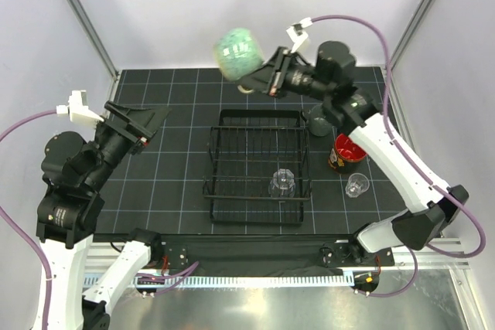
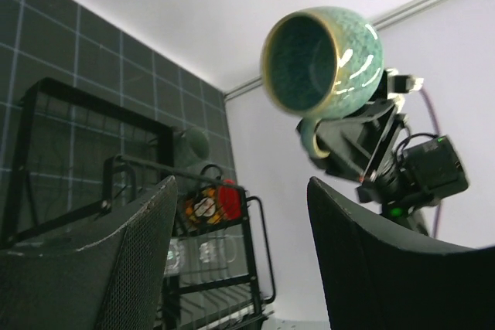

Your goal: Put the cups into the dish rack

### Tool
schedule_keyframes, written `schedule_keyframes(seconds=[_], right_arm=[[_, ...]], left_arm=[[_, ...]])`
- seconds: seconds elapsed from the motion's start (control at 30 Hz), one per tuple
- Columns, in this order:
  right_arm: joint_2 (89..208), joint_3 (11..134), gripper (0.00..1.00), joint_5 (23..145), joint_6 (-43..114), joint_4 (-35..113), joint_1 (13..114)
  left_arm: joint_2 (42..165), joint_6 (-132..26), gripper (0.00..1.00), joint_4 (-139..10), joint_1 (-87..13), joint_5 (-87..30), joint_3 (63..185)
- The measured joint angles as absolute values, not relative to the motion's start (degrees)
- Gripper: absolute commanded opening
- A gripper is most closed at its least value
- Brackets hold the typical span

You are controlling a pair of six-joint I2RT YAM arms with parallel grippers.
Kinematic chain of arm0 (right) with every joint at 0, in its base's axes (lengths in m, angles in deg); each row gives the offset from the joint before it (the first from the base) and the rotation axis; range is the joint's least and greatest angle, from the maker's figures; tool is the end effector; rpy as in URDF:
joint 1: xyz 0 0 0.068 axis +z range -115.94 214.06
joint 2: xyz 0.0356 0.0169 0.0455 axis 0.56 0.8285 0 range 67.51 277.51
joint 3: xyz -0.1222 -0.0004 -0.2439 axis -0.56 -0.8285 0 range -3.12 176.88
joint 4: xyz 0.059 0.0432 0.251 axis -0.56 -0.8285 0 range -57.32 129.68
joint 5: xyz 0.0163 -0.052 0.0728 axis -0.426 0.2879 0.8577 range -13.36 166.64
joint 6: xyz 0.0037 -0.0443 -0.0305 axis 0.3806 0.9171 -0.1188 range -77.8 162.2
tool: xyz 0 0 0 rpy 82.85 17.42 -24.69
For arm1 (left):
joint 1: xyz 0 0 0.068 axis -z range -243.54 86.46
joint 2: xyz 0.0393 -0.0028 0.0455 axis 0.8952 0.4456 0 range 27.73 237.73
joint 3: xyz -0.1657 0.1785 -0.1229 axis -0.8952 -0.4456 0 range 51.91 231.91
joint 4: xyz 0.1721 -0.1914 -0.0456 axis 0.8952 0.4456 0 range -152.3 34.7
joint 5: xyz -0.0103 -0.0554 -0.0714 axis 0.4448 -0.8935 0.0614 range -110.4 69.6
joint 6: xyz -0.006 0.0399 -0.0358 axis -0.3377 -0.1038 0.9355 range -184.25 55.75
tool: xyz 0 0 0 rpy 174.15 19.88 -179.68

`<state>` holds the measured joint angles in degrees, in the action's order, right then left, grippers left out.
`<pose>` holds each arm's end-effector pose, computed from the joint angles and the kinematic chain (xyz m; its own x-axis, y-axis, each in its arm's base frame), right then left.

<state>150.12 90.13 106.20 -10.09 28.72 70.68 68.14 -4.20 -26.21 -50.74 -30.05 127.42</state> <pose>0.2469 0.2055 0.4789 -0.7266 0.3173 -0.6094 -0.5559 0.2497 0.7928 0.0903 -0.0266 0.4726 -0.3392 -0.7989 -0.4967 0.1760 0.4647 -0.8678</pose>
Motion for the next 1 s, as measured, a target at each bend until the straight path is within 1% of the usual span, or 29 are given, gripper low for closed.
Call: schedule_keyframes(seconds=[0.2,0.3,0.43,0.6,0.83,1.0], right_arm=[[147.6,88.7,0.04,107.2,2.9,20.7,58.0],[147.3,87.4,0.04,106.2,10.7,17.2,54.6],[146.6,80.5,0.04,105.6,21.3,17.2,52.2],[148.3,72.7,0.04,106.0,30.0,16.7,49.4],[154.7,72.4,0.04,106.6,38.3,16.2,45.4],[159.5,74.7,0.04,108.3,45.2,13.2,45.3]], left_arm=[[68.9,-9.3,0.67,-21.0,-50.7,-30.8,129.9],[68.9,-10.9,0.67,-19.5,-50.7,-31.5,130.1],[68.9,-13.0,0.68,-17.0,-50.7,-32.6,130.2],[68.8,-15.9,0.69,-14.3,-50.7,-33.0,130.4],[68.2,-18.7,0.70,-12.2,-50.7,-32.3,130.6],[68.2,-19.5,0.70,-11.8,-50.7,-31.9,130.6]])
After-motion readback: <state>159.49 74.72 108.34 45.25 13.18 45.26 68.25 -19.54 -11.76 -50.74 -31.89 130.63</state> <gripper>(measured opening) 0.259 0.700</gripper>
